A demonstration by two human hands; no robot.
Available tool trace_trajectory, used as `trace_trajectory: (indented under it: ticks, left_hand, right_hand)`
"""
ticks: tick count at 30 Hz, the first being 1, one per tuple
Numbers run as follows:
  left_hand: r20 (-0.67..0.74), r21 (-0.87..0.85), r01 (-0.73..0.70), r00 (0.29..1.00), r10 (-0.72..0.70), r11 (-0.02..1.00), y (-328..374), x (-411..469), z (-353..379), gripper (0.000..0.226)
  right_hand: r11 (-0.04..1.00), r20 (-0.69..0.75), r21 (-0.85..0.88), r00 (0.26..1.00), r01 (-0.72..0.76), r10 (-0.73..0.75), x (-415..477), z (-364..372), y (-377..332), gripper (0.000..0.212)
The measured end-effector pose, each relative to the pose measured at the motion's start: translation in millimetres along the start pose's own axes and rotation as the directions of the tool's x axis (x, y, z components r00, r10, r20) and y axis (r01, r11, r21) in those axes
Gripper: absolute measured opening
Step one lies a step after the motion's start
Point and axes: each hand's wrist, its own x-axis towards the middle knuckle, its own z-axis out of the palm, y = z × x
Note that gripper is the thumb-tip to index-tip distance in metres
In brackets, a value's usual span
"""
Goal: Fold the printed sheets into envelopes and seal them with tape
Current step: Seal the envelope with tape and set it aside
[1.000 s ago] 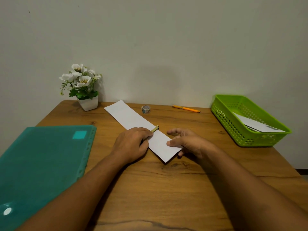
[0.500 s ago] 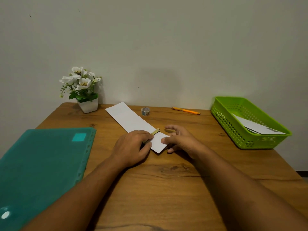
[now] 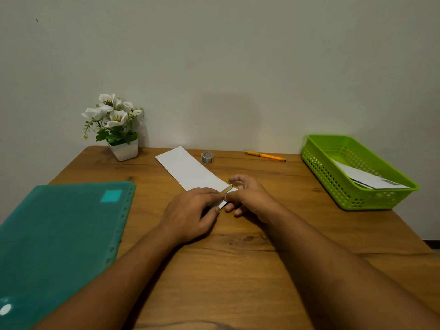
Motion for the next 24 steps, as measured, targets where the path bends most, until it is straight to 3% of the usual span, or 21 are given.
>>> trace_trajectory:
  ticks: [14, 21, 24]
  left_hand:
    - [-0.042, -0.029, -0.036, 0.999, 0.035, 0.999, -2, -2, 1, 0.046]
    - [-0.057, -0.047, -0.062, 0.997, 0.06, 0.997, -6, -3, 4, 0.05]
    - [-0.087, -0.072, -0.024, 0.996, 0.018, 0.997, -4, -3, 6, 0.058]
  right_hand:
    - [0.999, -0.02, 0.002, 0.999, -0.034, 0.034, 4, 1, -1, 0.05]
    - [0.997, -0.096, -0.073, 0.995, -0.033, 0.026, 12, 8, 2, 0.003]
    - [0.995, -0.15, -0.096, 0.989, -0.031, 0.017, 14, 9, 5, 0.012]
